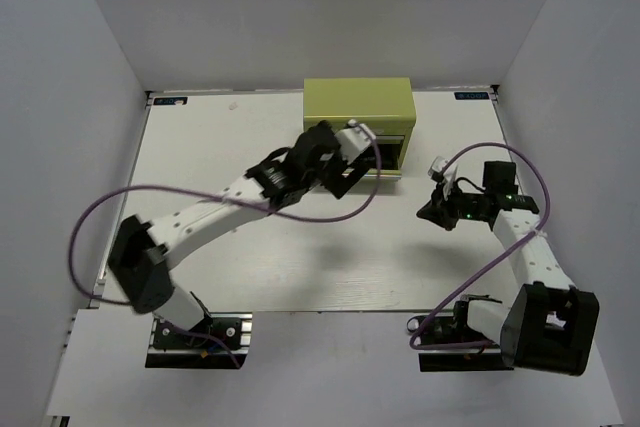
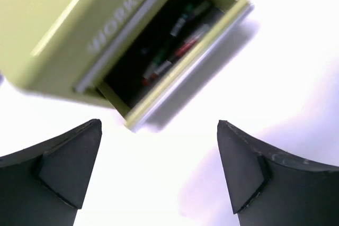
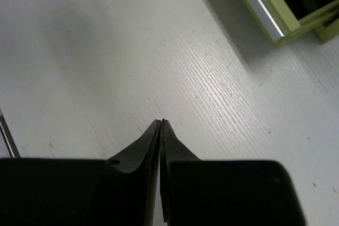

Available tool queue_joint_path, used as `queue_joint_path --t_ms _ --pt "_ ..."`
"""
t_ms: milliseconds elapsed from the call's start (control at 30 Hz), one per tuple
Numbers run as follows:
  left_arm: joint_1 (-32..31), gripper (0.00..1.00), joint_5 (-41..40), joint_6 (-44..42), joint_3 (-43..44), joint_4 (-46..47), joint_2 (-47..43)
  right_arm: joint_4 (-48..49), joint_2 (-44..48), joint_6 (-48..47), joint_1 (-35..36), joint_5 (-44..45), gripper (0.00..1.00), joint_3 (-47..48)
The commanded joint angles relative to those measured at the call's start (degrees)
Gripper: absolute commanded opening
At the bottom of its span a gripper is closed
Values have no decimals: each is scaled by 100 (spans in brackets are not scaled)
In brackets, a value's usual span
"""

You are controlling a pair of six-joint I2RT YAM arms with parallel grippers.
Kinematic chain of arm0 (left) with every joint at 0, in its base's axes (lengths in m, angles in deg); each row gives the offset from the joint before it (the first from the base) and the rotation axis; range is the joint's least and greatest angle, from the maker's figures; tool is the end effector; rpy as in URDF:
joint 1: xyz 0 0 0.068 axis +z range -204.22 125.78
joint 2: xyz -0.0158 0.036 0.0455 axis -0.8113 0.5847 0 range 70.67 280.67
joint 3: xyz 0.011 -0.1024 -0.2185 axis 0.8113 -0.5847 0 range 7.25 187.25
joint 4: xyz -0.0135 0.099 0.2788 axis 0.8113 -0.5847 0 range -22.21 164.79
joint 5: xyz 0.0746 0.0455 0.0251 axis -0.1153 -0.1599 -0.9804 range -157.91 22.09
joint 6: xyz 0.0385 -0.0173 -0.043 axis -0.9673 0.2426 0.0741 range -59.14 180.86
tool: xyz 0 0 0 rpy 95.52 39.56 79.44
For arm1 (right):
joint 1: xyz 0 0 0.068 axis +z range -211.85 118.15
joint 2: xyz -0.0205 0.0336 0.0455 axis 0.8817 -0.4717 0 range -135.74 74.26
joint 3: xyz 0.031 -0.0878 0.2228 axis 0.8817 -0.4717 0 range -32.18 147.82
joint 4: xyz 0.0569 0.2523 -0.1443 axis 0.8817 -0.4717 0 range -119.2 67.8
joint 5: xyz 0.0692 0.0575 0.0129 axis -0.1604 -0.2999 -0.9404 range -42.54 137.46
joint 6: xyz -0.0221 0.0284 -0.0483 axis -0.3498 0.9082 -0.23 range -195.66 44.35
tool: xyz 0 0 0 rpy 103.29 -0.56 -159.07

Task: Sort the stationery into containers
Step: Close the drawer in the storage box.

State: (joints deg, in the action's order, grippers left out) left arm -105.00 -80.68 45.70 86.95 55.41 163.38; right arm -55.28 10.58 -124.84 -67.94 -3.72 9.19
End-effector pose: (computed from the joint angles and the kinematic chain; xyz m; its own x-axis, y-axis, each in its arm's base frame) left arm 0.2720 -0.3177 0.2769 -0.1601 0.5996 -0.7841 0.7039 0.6262 0.3352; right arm 0.2609 0.0073 0.1856 -0.2522 -0.4502 -0.8566 -0.8636 0.5040 -0.0106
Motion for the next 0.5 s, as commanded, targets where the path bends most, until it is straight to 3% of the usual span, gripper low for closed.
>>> queue_joint_path --t_ms 0,167,267,467 --pt "7 100 538 1268 -1346 100 -1296 416 -537 -477 387 -68 7 327" --pt "7 100 715 2698 -2660 153 -2747 662 -1278 -715 1065 538 6 924" --pt "7 100 715 3603 -3476 224 -3547 1083 -1874 -680 1618 1597 4 1276" --pt "7 100 338 5118 -4041 -337 -4654 1787 -2999 -416 2445 2867 4 2182"
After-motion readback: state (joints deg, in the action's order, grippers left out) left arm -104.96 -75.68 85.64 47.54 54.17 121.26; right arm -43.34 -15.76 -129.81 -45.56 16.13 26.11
